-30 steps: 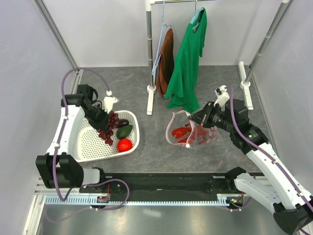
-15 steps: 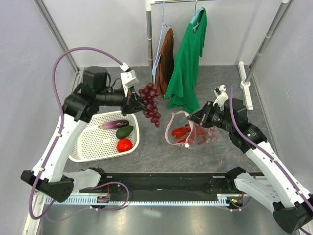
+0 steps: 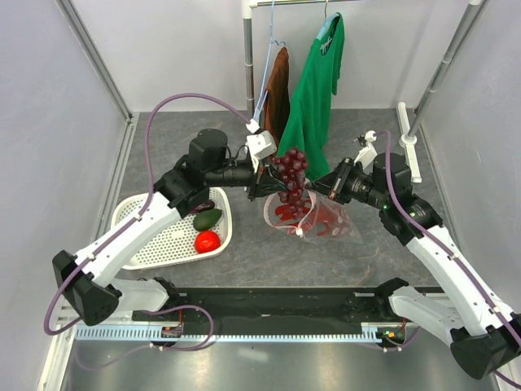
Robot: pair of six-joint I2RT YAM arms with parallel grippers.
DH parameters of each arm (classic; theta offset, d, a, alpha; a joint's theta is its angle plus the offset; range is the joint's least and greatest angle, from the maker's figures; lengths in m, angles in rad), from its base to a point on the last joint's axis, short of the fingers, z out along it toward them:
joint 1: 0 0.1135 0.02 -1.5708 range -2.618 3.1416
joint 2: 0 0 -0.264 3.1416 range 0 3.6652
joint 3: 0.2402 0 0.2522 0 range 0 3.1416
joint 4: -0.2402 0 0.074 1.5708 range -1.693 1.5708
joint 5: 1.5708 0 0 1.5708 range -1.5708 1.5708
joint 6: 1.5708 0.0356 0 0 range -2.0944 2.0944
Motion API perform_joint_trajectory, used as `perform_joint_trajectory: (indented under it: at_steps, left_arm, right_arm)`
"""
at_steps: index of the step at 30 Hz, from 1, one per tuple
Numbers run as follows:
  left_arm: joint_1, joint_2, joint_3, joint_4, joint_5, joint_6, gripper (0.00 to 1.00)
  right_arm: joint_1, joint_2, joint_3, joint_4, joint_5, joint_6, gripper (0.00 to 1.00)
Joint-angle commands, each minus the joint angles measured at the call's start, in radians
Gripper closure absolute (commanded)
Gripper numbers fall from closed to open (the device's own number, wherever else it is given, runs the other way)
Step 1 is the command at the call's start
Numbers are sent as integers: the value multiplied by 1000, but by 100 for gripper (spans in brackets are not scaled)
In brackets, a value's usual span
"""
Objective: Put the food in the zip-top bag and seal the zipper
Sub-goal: Place the fake fruit in the zipper food storage bag.
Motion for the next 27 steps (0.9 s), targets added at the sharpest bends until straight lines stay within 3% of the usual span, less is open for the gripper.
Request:
perform_joint_trajectory:
  at_steps: [1,8,14,22,27]
  left_arm:
    - [-1,9,-14,154,-117,-89,98]
    - [-38,37,-80,132,-111,-109,98]
    - [-68,-50,-202,134,-143,-51,98]
    - [-133,-182,-297,140,-243,106,98]
    - [-222,-133,-250,56,-224,202,98]
  right_arm:
    - [-3,-19,59,86,-63,45,100]
    - [-5,-16,76,129,-86,95,100]
    - [-14,-16,71,140,-83,115,100]
    - [-20,-14,34,146,-78,124,100]
    - [-20,-10,16,167,-81,127,100]
